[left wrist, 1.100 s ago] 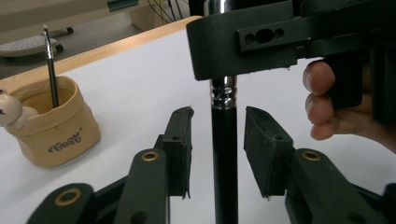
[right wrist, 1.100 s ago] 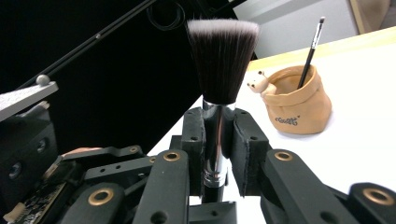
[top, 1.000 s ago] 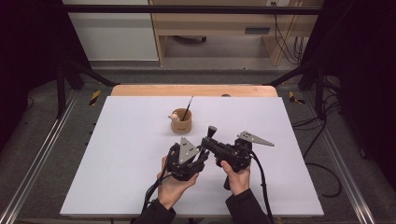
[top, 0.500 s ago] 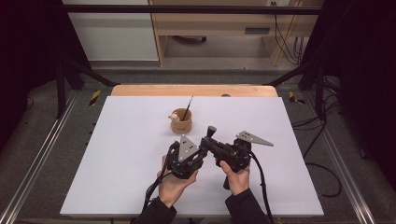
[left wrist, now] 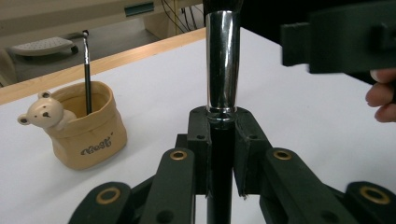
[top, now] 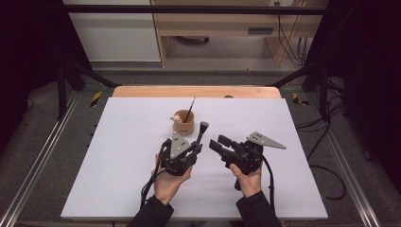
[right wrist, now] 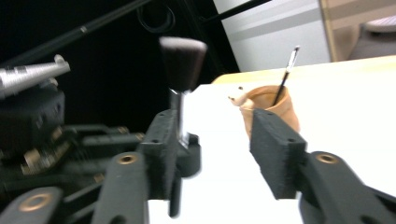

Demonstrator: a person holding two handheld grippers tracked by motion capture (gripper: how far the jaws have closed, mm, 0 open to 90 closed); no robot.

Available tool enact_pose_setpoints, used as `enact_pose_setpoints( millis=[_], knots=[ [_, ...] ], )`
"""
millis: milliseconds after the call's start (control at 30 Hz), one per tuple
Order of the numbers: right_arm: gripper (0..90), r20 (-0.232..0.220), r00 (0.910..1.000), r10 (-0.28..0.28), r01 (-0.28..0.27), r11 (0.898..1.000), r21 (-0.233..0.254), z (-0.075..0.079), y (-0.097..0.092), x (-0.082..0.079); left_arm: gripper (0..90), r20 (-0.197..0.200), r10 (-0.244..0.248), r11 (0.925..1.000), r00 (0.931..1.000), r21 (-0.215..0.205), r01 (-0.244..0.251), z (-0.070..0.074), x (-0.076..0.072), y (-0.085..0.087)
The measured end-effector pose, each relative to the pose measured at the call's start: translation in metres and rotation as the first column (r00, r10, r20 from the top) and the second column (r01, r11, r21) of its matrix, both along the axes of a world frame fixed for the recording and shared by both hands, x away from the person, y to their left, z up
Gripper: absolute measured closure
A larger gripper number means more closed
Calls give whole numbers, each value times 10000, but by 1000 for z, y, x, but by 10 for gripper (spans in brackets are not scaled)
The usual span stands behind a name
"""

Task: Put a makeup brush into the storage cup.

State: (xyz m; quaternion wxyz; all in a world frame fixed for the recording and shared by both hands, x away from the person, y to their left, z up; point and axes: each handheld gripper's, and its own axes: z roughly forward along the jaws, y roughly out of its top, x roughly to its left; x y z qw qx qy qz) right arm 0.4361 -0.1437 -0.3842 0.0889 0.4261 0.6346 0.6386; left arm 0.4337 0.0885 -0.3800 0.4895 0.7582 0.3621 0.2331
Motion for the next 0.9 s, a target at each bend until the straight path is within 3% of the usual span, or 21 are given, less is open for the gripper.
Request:
enact_pose_setpoints(
  millis=[133, 300, 567, 900],
  knots=[
    [386, 234, 9996, -160, 176, 9971, -736, 2, -7, -2, 787, 133, 236, 9997, 9996, -108, -234, 4, 4, 12],
    [276, 550, 9968, -573, 656, 9845, -1629, 3, -15, -4, 787, 372, 478, 9985, 9982, -283, -467, 6, 7, 25],
    [145, 773, 9938, -800, 967, 9648, -2446, 5, -25, -5, 787, 359, 677, 9962, 9971, -575, -656, 12, 14, 44],
    [103, 1004, 9895, -1037, 1309, 9380, -3209, 0, -44, -10, 787, 455, 895, 9936, 9950, -737, -860, 17, 21, 57]
  ],
)
